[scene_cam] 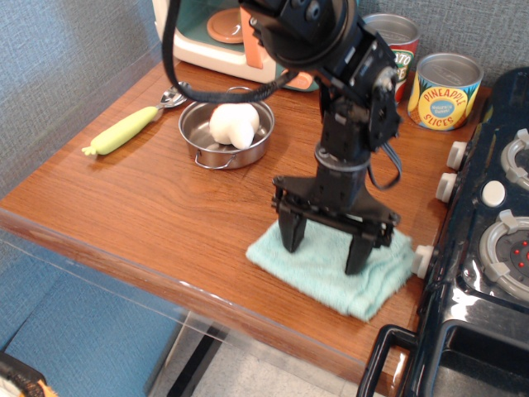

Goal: Slide the blue cloth to the right edge of the table

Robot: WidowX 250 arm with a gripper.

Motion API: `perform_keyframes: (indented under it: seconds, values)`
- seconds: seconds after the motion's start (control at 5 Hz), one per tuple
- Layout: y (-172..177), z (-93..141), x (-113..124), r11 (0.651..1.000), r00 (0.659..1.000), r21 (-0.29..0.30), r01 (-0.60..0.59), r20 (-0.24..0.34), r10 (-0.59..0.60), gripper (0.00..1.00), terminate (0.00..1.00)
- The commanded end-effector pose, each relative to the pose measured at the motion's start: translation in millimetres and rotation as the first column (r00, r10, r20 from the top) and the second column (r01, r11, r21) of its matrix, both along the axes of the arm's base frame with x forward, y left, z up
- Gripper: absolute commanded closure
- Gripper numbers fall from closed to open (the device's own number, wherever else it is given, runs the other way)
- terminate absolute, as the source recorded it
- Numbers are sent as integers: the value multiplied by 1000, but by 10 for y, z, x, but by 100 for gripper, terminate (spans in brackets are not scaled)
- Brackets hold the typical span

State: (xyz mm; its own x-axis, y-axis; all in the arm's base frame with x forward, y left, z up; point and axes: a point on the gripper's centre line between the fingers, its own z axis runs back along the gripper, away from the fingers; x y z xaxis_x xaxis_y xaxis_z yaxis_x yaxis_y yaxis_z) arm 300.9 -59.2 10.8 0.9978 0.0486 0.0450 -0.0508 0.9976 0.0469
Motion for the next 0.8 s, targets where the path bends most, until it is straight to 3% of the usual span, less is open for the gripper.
perform_keyframes:
  seconds: [0.0,0.2,0.4,0.6]
  values:
    - [-148,667,138,992,990,-68,106,103,-99,0,0]
    - [-183,1053,223,983,977,-74,168,147,-156,0,0]
    - [-63,1265,157,988,976,-16,151,158,-146,0,0]
    - [-63,1265,157,988,976,-16,151,158,-146,0,0]
